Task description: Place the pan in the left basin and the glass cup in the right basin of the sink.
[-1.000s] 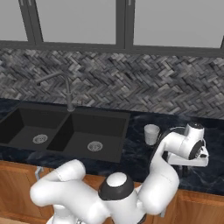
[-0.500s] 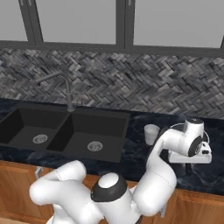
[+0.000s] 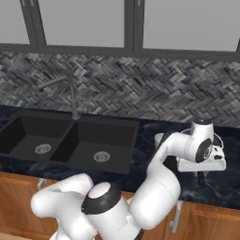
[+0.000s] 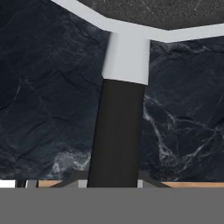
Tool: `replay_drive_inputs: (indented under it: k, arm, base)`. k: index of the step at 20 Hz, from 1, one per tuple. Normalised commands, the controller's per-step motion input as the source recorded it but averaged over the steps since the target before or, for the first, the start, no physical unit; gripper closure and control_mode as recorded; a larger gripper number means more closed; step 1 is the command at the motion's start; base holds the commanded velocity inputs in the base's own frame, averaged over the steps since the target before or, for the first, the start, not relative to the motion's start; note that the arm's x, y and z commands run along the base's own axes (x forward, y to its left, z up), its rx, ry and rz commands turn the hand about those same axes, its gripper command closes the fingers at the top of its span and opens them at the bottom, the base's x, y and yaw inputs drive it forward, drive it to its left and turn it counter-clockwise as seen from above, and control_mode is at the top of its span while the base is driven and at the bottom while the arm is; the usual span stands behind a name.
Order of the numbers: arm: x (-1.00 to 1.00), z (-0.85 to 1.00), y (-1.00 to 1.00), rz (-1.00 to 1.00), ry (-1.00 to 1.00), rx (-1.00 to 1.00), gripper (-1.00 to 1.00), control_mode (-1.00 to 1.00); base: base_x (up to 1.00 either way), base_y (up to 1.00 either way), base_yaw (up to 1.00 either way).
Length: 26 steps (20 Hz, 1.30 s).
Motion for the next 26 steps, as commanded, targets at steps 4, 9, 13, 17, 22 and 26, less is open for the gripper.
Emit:
replay_drive_inputs:
  k: [4,9,13,17,22,26]
  arm:
    - [-0.30,0.44,0.18,0.04,0.00,0.00,1.00,-1.00]
    - [-0.30,0.42,0.21,0.05,0.01,0.00,1.00,-1.00]
    - [-0.25,0.33,0.32,0.04,0.00,-0.03,1.00,-1.00]
    - [-0.14,0.28,0.36,0.01,0.00,-0.07,1.00,-1.00]
    - [-0.05,0.22,0.38,0.00,0.00,-0.07,1.00,-1.00]
    - [0.00,0.15,0.39,0.00,0.00,-0.07,1.00,-1.00]
  base:
    - [0.00,0.00,0.00]
    - [0.00,0.00,0.00]
    - [0.00,0.00,0.00]
    - [0.00,0.00,0.00]
    - [0.00,0.00,0.00]
    - [0.00,0.00,0.00]
